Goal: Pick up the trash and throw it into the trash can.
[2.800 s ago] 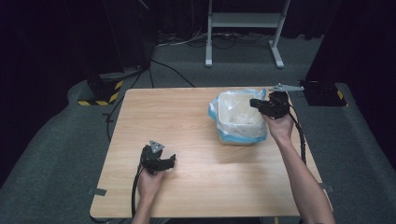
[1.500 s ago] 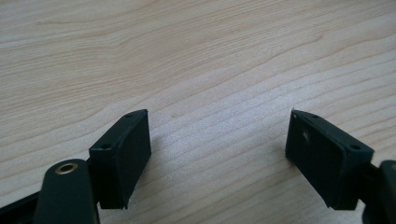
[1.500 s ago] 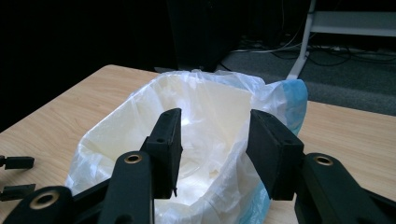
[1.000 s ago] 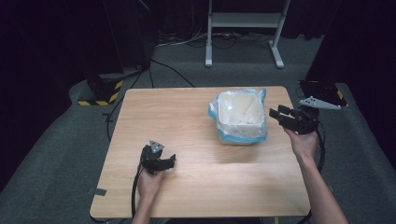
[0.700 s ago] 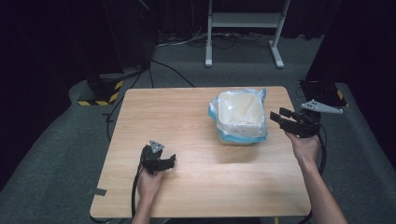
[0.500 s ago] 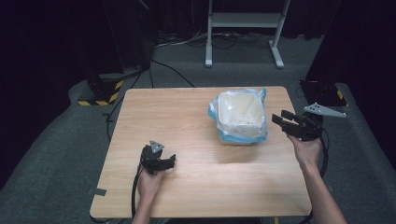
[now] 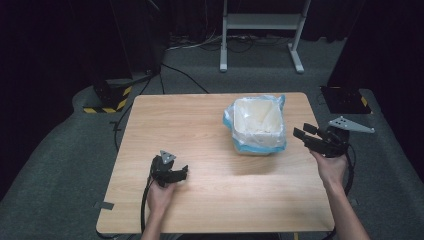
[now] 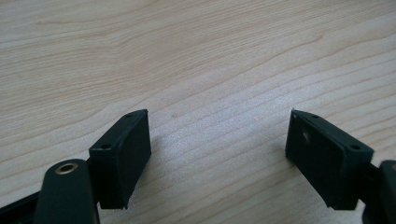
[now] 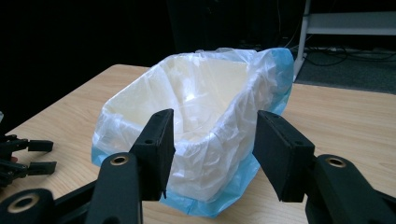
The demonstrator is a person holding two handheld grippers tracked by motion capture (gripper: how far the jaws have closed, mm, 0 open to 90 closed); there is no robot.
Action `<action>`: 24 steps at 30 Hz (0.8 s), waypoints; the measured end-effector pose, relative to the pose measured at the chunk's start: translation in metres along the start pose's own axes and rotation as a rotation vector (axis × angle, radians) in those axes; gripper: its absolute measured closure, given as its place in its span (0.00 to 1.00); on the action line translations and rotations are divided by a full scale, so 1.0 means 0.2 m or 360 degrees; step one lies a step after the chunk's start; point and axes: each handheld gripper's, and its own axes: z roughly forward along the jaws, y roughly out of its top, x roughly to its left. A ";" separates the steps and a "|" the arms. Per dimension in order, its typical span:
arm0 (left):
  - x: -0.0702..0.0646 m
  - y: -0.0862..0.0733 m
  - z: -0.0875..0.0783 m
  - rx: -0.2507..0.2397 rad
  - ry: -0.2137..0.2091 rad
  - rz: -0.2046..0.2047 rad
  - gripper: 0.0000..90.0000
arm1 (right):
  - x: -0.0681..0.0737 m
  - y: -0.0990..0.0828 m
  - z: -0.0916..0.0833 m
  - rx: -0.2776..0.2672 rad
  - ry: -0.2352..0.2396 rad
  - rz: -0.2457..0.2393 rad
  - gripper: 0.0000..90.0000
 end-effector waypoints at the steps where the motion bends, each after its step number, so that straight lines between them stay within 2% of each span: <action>1: 0.00 0.00 0.00 0.0000 0.0000 -0.0001 0.24 | 0.00 -0.01 -0.01 0.0004 0.0003 0.0007 0.53; 14: 0.00 0.00 0.00 0.0000 0.0000 -0.0001 0.24 | -0.04 -0.13 -0.08 -0.0007 -0.0025 0.0061 0.53; 19: 0.00 0.00 0.00 0.0000 0.0000 -0.0001 0.24 | -0.05 -0.19 -0.08 -0.0003 -0.0017 0.0114 0.53; 24: 0.00 0.00 0.00 0.0000 0.0000 -0.0002 0.24 | -0.05 -0.24 -0.07 0.0004 -0.0029 0.0119 0.53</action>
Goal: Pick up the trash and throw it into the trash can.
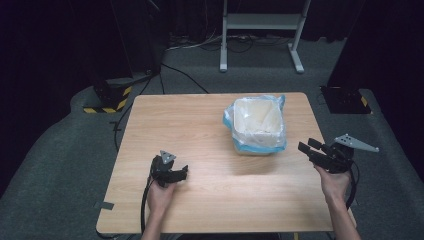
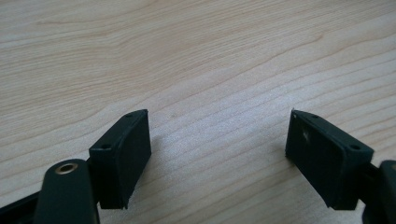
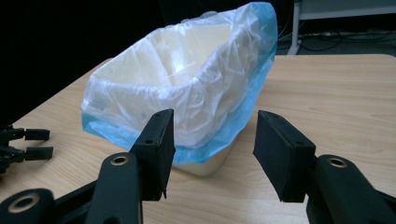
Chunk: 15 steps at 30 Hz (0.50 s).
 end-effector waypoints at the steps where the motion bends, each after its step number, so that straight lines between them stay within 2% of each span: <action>1: 0.00 0.00 0.00 0.0000 0.0000 0.0001 0.24 | 0.00 -0.02 0.00 0.0007 -0.0004 0.0002 0.53; 5: 0.00 0.00 0.00 0.0000 0.0000 0.0000 0.24 | -0.01 -0.05 0.01 0.0015 -0.0011 0.0024 0.52; 15: 0.00 0.00 0.00 0.0000 0.0000 0.0001 0.24 | -0.02 -0.12 0.03 0.0042 -0.0043 0.0023 0.52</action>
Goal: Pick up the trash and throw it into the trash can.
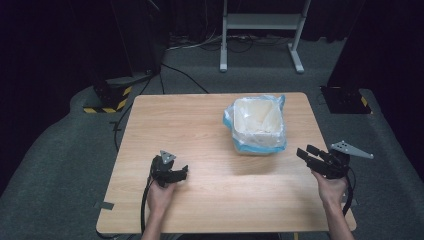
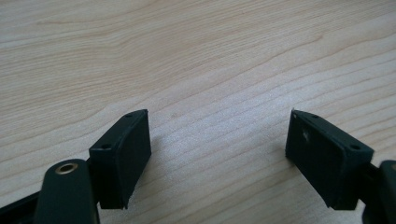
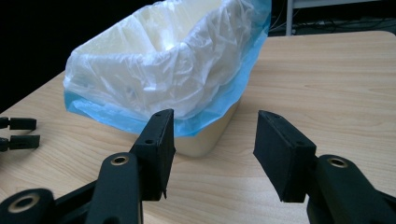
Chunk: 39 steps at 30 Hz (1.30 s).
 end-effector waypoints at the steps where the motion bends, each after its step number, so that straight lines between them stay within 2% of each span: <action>1: 0.00 0.00 0.00 0.0000 0.0000 0.0000 0.24 | 0.00 -0.01 0.00 0.0004 -0.0001 0.0000 0.52; 15: 0.00 0.00 0.00 0.0000 0.0000 0.0000 0.24 | 0.00 -0.13 0.10 0.0132 -0.0073 -0.0036 0.52; 19: 0.00 0.00 0.00 0.0000 0.0000 0.0000 0.24 | 0.01 -0.15 0.14 0.0173 -0.0096 -0.0067 0.52; 26: 0.00 0.00 0.00 0.0000 0.0000 0.0000 0.24 | 0.02 -0.20 0.19 0.0212 -0.0101 -0.0090 0.54; 37: 0.00 0.00 0.00 0.0000 0.0000 0.0001 0.24 | 0.04 -0.25 0.30 0.0296 -0.0143 -0.0151 0.54; 39: 0.00 0.00 0.00 0.0000 0.0000 0.0000 0.24 | 0.05 -0.26 0.31 0.0313 -0.0165 -0.0190 0.54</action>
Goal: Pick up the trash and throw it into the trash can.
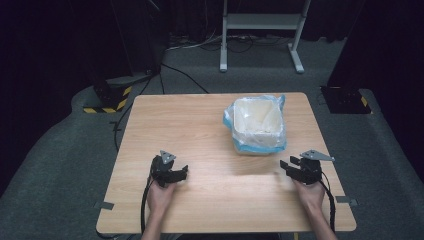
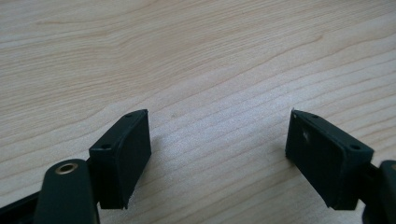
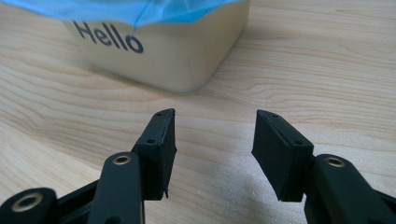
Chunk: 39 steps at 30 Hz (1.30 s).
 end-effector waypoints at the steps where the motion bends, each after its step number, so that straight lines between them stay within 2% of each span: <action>1: 0.00 0.00 0.00 0.0000 0.0000 0.0000 0.24 | 0.01 0.00 0.01 0.0014 -0.0011 -0.0007 0.54; 10: 0.00 0.00 0.00 0.0000 0.0000 0.0001 0.24 | 0.01 -0.02 0.04 0.0071 -0.0069 -0.0050 0.54; 23: 0.00 0.00 0.00 0.0000 0.0000 0.0001 0.24 | 0.01 -0.03 0.09 0.0105 -0.0108 -0.0049 0.52; 27: 0.00 0.00 0.00 0.0000 0.0000 0.0001 0.24 | 0.03 -0.02 0.11 0.0133 -0.0163 -0.0124 0.51; 30: 0.00 0.00 0.00 0.0000 0.0000 0.0001 0.24 | 0.03 -0.02 0.11 0.0140 -0.0157 -0.0092 0.48; 32: 0.00 0.00 0.00 0.0000 0.0000 0.0001 0.24 | 0.03 -0.02 0.12 0.0135 -0.0179 -0.0105 0.46; 39: 0.00 0.00 0.00 0.0000 0.0001 0.0000 0.24 | 0.03 -0.02 0.12 0.0142 -0.0177 -0.0085 0.44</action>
